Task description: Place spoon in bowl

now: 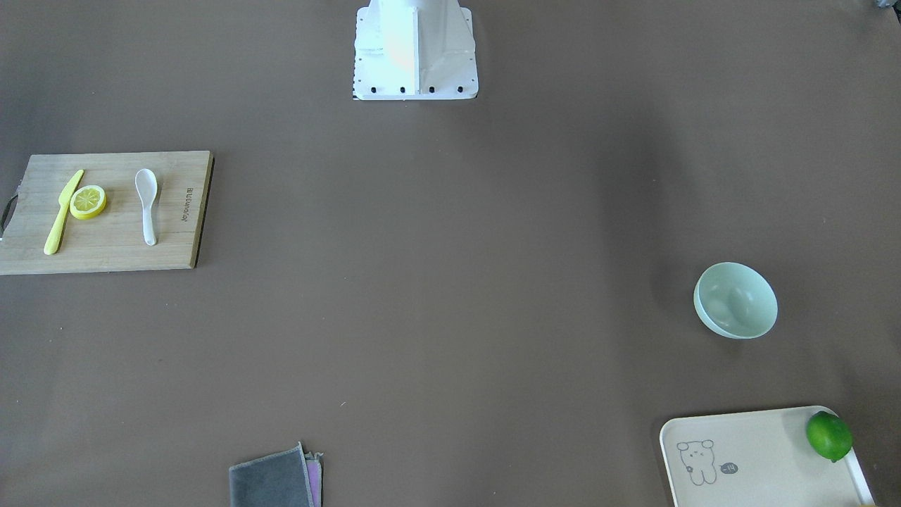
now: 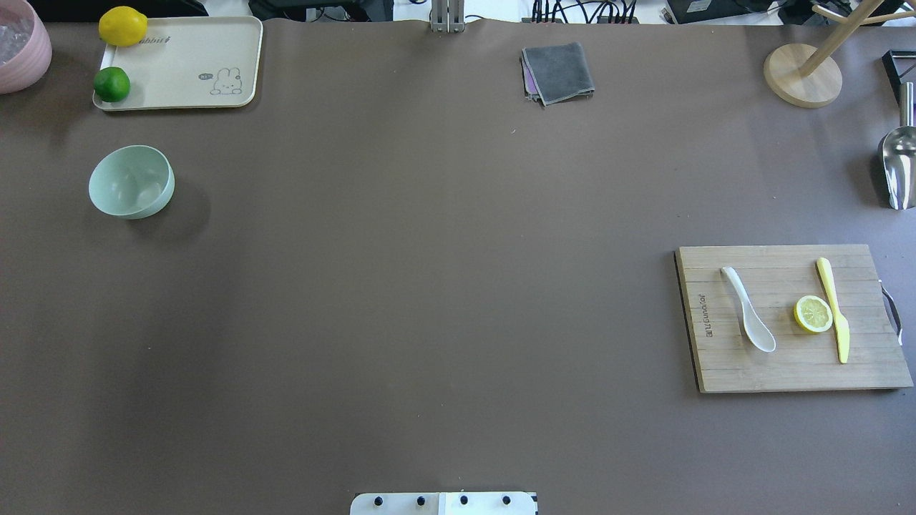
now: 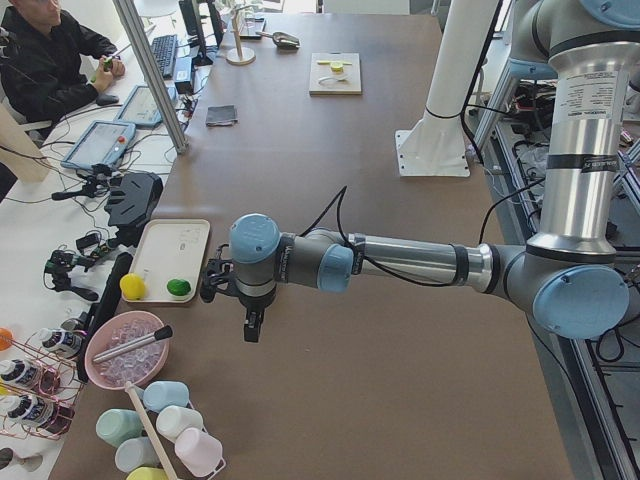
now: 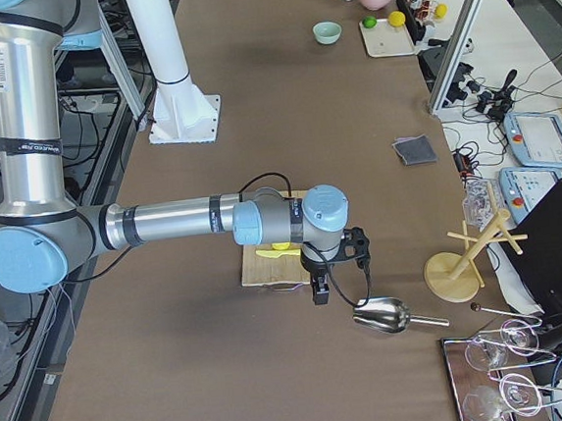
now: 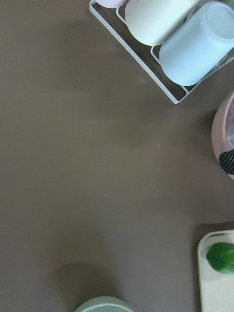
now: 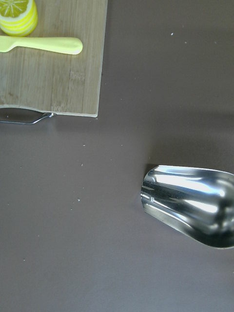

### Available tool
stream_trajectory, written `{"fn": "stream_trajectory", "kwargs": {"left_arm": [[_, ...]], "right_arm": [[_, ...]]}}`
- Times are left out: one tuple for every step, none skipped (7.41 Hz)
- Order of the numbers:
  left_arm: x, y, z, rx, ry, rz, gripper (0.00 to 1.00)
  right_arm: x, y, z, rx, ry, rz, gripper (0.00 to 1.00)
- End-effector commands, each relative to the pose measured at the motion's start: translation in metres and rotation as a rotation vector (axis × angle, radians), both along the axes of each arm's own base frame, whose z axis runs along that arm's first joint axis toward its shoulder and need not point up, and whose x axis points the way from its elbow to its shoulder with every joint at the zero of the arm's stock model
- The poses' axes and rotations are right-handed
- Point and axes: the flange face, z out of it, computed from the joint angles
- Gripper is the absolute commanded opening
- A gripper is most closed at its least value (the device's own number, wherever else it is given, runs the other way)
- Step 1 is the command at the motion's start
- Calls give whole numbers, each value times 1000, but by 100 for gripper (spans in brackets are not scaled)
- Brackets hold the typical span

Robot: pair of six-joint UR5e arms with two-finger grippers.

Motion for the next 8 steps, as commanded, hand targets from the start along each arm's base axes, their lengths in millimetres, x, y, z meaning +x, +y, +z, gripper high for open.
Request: {"fn": "stream_trajectory", "kwargs": {"left_arm": [[0,0,5,-4,-1,4,98],[0,-1,-2,17,2,4,98],[1,-2,-6,47,9,1,98],[1,-2,-4,48,9,2,98],[1,-2,-7,54,10,1,98],[1,-2,-6,43,13,-8,98],[2,-3,-7,11,21,-42,98],[10,-7,-6,55,21,-25,98]], "right_arm": [[0,1,1,2,0,-4,100],[0,0,1,3,1,-5,100],[0,-1,-2,13,2,-7,100],[0,-3,-4,12,7,-1,100],[0,-4,-8,20,8,-1,100],[0,-4,-14,25,5,4,100],[-4,-6,-14,28,0,-6,100],[-9,-8,-18,35,-1,-15,100]]}}
